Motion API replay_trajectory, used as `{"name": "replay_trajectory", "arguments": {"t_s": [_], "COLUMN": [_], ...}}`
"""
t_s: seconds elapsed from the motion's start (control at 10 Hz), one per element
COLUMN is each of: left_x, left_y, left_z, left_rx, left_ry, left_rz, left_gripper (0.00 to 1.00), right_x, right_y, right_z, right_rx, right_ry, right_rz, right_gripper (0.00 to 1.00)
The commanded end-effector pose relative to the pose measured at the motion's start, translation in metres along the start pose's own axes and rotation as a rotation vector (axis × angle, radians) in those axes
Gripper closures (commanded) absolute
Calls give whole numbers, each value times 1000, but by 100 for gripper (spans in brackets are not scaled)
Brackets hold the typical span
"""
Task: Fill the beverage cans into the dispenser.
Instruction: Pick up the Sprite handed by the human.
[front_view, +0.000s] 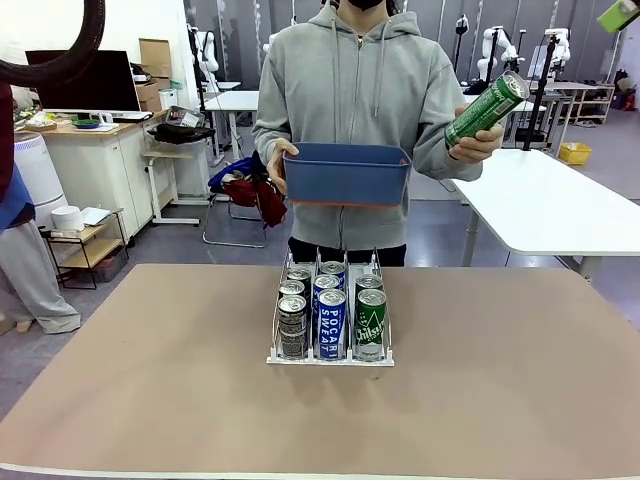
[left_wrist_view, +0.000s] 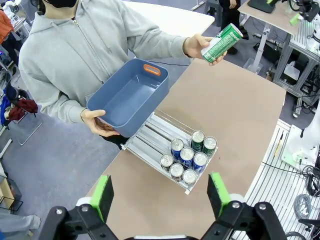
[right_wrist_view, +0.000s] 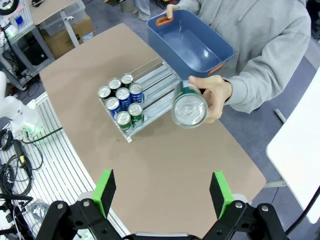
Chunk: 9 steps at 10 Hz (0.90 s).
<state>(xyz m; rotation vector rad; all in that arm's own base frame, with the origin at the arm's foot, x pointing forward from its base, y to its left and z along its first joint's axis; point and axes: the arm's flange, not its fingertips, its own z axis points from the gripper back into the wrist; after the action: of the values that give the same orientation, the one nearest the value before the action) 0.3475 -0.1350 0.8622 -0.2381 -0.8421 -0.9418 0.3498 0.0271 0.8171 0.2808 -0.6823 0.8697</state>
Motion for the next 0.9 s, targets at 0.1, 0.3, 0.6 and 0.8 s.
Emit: {"name": "replay_trajectory", "arguments": {"t_s": [0.1,0.3,0.6,0.8], "left_x": [-4,-4,-4,-4], "left_y": [-1,-1,-1,-1], "left_z": [1,1,1,1], "left_rx": [-10,-10,-10,-10], "left_ry": [-3,-3,-3,-3], "left_rz": [2,2,2,2], "left_gripper": [0,0,0,0], "right_x": [24,31,45,45], "right_y": [-31,-33,-38,-30], "right_z": [-9,-33,-73,-88], "right_rx": [-9,-4,27,10], "right_ry": [-5,6,-28,-58], "right_rz": [15,-9,-21,-16], "right_gripper": [0,0,0,0]}}
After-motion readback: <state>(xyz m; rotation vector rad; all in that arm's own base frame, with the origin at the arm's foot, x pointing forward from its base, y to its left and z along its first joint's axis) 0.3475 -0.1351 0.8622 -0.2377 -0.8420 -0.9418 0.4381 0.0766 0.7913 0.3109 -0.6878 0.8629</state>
